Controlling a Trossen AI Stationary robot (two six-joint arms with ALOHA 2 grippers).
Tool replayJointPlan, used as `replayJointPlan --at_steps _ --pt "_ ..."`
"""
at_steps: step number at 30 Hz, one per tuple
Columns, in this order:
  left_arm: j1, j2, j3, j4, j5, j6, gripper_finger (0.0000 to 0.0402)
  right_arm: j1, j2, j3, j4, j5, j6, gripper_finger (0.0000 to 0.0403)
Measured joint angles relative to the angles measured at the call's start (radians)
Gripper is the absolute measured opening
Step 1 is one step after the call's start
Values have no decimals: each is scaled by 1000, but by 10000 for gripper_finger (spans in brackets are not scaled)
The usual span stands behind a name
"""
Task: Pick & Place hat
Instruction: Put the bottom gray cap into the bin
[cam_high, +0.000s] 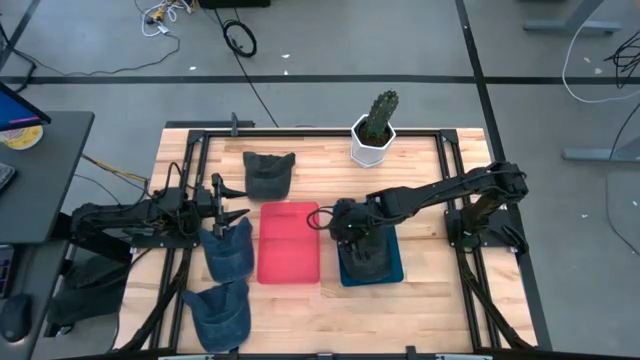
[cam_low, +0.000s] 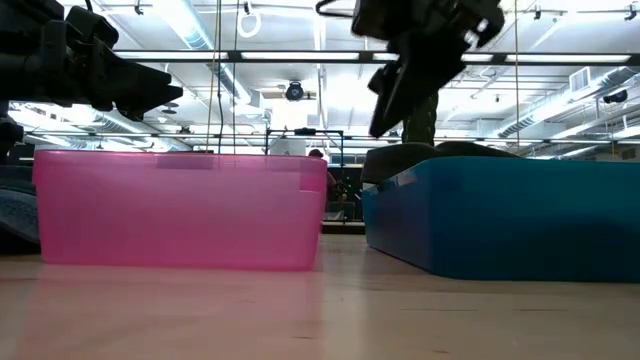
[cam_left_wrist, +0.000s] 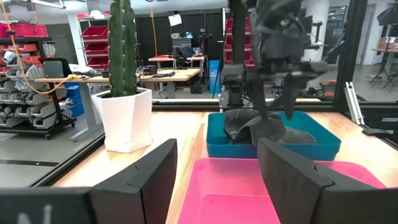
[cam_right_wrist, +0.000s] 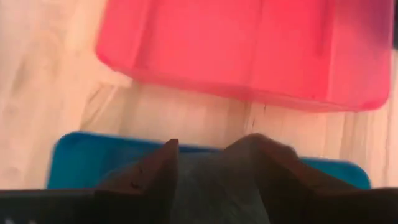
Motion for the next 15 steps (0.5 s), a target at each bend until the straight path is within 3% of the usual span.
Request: replayJointPlan --at_steps 15 --pt "0 0 0 -8 0 0 227 -6 128 -15 -53 -6 44 204"
